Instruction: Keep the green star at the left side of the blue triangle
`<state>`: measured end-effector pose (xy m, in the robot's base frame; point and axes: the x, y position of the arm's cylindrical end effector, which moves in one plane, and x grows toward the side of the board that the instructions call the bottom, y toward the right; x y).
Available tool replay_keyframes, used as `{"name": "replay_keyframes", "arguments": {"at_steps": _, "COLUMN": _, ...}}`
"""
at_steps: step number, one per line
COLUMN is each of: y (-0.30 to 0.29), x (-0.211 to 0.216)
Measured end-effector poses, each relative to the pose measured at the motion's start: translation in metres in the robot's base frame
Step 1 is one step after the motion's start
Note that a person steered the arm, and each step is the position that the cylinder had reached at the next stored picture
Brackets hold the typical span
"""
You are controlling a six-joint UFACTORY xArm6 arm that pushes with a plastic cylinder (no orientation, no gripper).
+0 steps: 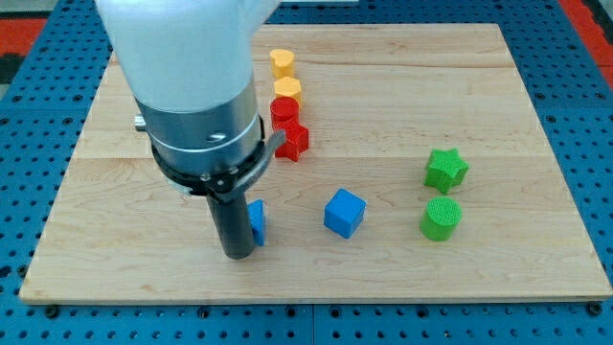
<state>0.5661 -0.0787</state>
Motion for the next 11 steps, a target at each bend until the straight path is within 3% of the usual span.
{"name": "replay_keyframes", "arguments": {"at_steps": 3, "y": 0.013, "x": -0.014}}
{"name": "replay_keyframes", "arguments": {"at_steps": 4, "y": 0.049, "x": 0.013}}
{"name": "replay_keyframes", "arguments": {"at_steps": 6, "y": 0.323, "x": -0.006}}
{"name": "replay_keyframes", "arguments": {"at_steps": 8, "y": 0.295, "x": -0.094}}
{"name": "replay_keyframes", "arguments": {"at_steps": 11, "y": 0.111, "x": -0.097}}
